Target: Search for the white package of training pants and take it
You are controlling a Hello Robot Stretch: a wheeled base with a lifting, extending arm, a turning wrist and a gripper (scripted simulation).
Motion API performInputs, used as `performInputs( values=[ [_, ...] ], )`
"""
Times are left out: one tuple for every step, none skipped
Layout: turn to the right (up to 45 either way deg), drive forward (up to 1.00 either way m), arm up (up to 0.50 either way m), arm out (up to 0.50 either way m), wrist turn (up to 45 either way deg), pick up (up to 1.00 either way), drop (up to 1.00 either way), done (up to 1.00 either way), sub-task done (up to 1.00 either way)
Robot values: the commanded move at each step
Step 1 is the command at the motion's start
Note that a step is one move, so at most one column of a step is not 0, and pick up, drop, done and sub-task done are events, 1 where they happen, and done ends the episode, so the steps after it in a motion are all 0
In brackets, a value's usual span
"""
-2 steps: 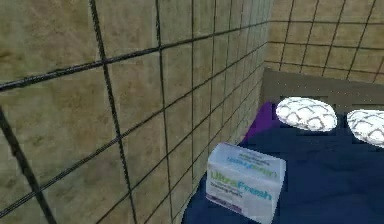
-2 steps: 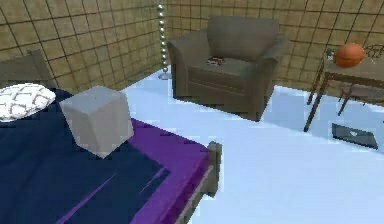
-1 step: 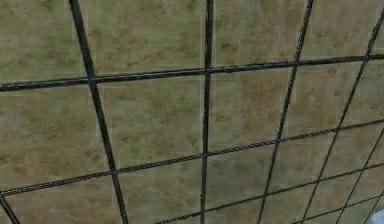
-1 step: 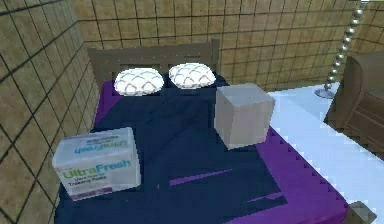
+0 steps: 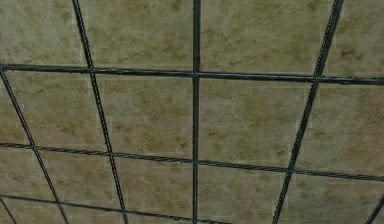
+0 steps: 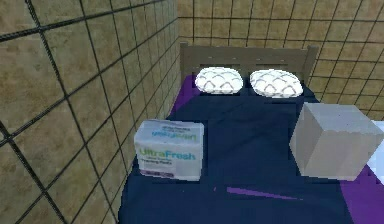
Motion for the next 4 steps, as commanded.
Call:
performInputs(
  values=[
    [0.0, 0.0, 0.5, 0.0, 0.0, 0.0, 0.0, 0.0, 0.0],
    [0.0, 0.0, 0.16, 0.0, 0.0, 0.0, 0.0, 0.0, 0.0],
    [0.0, 0.0, 0.0, 0.4, 0.0, 0.0, 0.0, 0.0, 0.0],
    [0.0, 0.0, 0.0, 0.0, 45.0, 0.0, 0.0, 0.0, 0.0]
  ],
)
